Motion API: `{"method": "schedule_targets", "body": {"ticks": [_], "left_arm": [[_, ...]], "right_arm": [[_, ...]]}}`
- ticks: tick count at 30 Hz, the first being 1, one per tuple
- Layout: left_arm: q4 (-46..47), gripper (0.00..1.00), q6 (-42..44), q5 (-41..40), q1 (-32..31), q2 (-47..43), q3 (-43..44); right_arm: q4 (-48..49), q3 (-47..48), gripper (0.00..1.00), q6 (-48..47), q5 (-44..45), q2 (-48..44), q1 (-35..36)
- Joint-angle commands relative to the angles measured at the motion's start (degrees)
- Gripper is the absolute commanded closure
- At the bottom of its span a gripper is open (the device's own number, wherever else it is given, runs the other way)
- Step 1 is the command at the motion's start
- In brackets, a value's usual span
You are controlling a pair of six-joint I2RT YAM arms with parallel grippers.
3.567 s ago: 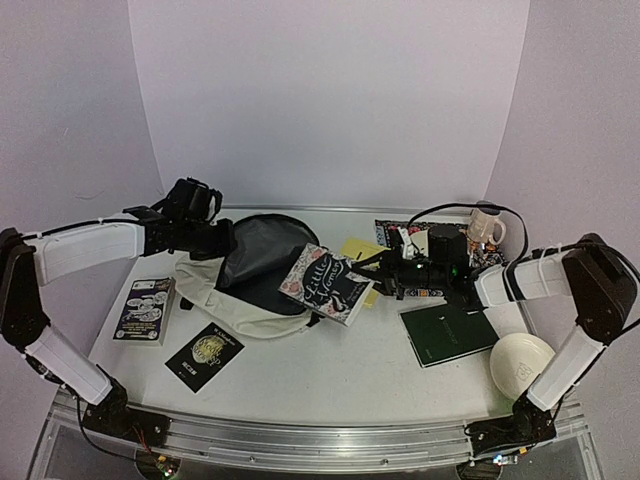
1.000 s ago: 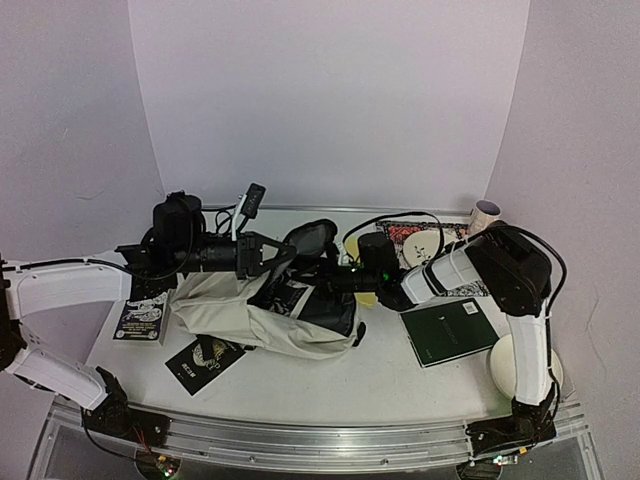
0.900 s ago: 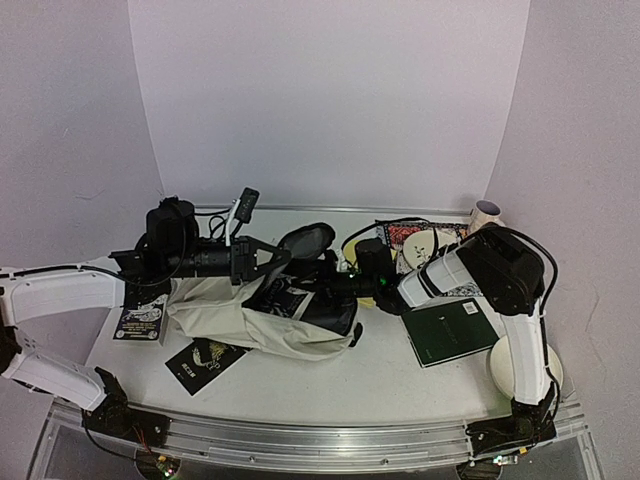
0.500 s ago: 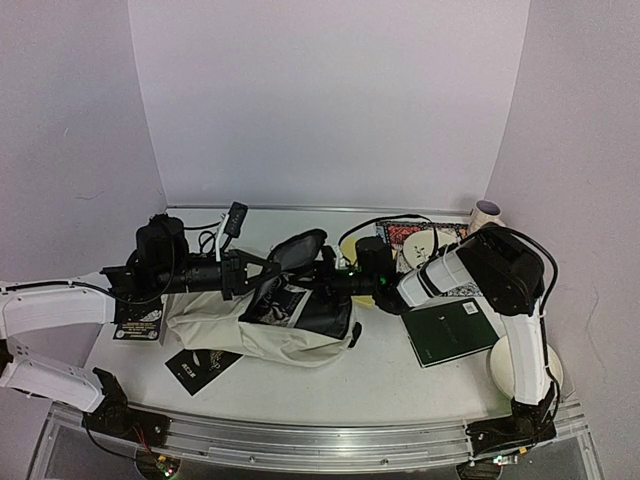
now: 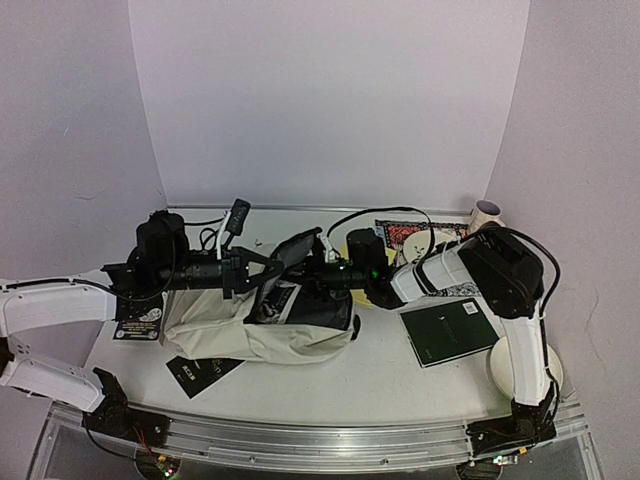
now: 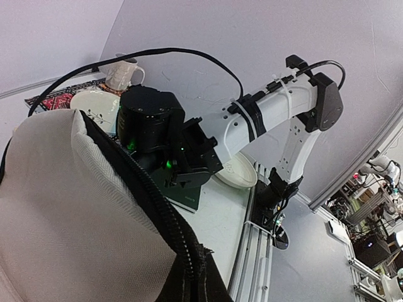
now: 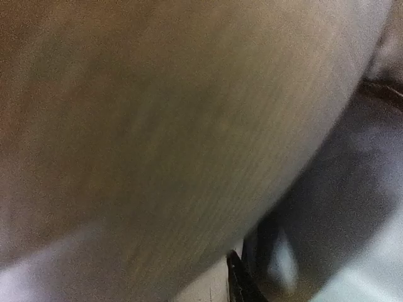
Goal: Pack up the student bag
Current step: Place the book in the largest pocket of the bag.
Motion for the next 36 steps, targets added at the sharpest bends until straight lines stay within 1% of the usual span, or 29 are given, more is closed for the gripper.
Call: {"method": "schedule_targets", "body": {"ticks": [1, 4, 9, 11, 13, 17, 21, 25, 30, 33, 36], "left_arm": [[5.65, 1.00, 1.48, 1.63, -0.42, -2.86, 2.70], [5.64, 1.00, 1.63, -0.66, -0.43, -4.04, 0.92], [5.54, 1.00, 0.54, -6.78, -0.41, -5.48, -2.22], [5.52, 1.00, -0.48, -9.99, -0.41, -6.16, -3.96], [5.44, 1.00, -1.89, -13.74, -0.41, -6.91, -6.16], [4.86, 1.00, -5.81, -22.32, -0.41, -9.10, -11.40], [2.04, 0.98, -9.10, -31.33, -0.33, -10.84, -14.25], [-3.99, 0.97, -9.82, -42.54, -0.26, -9.63, -12.62], [-14.04, 0.98, -7.26, -52.50, 2.44, -3.31, -5.84], [-15.45, 0.99, -4.25, -52.52, 6.33, 0.89, -2.44], [-15.46, 0.97, -1.80, -51.52, 9.13, 4.49, 0.38]], "right_arm": [[-1.09, 7.11, 0.94, -7.46, 2.69, 0.80, 0.24], [-7.01, 8.07, 0.87, -11.34, 4.74, 1.62, -0.09], [-14.10, 7.08, 0.66, -17.91, 8.11, 0.08, -1.40], [-15.66, 5.96, 0.64, -20.15, 9.07, -1.08, -2.37], [-17.42, 5.14, 0.59, -22.53, 9.66, -2.68, -3.28], [-22.69, 5.18, 0.44, -28.64, 9.87, -6.17, -4.34], [-30.32, 5.74, 0.34, -36.82, 10.86, -9.77, -4.52], [-37.19, 5.00, 0.30, -44.27, 14.72, -14.18, -4.52], [-45.58, 2.65, 0.25, -52.29, 24.65, -18.19, -5.58], [-47.94, 0.89, 0.23, -54.94, 28.88, -19.75, -6.01], [-49.40, -0.79, 0.23, -56.76, 29.26, -20.34, -5.99]]}}
